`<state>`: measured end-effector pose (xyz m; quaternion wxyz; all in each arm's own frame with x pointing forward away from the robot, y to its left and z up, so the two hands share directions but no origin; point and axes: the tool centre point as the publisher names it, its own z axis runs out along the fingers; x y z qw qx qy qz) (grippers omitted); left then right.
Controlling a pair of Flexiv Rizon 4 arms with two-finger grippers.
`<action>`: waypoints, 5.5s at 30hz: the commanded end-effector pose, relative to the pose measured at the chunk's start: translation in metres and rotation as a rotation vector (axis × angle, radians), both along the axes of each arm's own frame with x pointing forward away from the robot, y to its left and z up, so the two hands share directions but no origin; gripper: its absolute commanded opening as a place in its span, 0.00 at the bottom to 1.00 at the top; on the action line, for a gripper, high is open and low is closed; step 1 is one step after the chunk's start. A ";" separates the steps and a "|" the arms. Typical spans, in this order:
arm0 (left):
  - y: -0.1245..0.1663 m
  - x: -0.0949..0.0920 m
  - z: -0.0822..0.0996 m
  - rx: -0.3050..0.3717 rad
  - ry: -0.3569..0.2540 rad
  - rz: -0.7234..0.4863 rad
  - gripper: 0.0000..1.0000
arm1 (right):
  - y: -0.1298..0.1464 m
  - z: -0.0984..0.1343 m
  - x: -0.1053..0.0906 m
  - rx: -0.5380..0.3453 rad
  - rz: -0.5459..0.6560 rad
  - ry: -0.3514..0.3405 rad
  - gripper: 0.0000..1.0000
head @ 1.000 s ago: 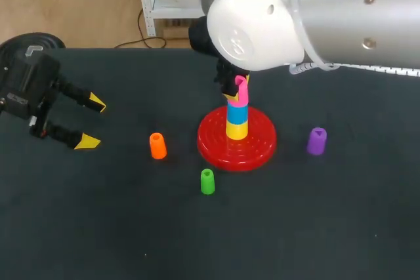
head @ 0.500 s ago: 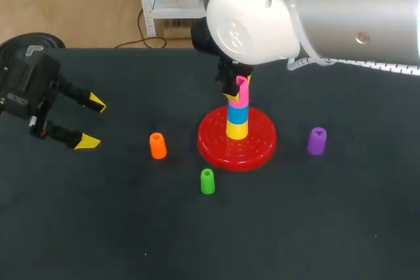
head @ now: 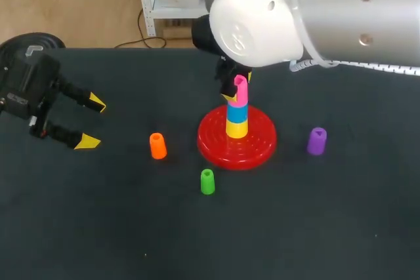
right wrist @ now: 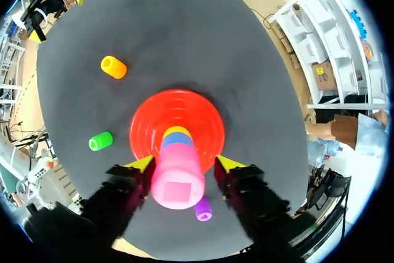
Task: Pick up and stack the cylinders on the red base in this order: pink,purple,orange,green
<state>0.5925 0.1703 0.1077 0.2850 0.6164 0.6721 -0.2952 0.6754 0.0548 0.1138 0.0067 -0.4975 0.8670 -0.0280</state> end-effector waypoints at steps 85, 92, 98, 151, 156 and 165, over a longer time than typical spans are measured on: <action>0.001 0.000 -0.001 -0.002 -0.002 -0.002 1.00 | -0.164 -0.101 -0.054 0.081 -0.445 -0.014 1.00; 0.001 0.000 -0.001 -0.002 -0.002 -0.002 1.00 | -0.163 -0.103 -0.055 0.077 -0.446 -0.010 1.00; 0.001 0.000 -0.001 -0.002 -0.002 -0.002 1.00 | -0.162 -0.104 -0.056 0.079 -0.446 -0.006 0.44; 0.001 0.000 -0.001 -0.002 -0.002 -0.002 1.00 | -0.101 0.043 -0.024 0.120 -0.279 -0.197 0.00; 0.001 0.000 -0.001 -0.002 -0.002 -0.002 1.00 | -0.083 0.058 -0.018 0.124 -0.280 -0.238 0.00; 0.001 0.000 -0.001 -0.002 -0.002 -0.002 1.00 | -0.050 0.076 -0.009 0.158 -0.194 -0.256 0.00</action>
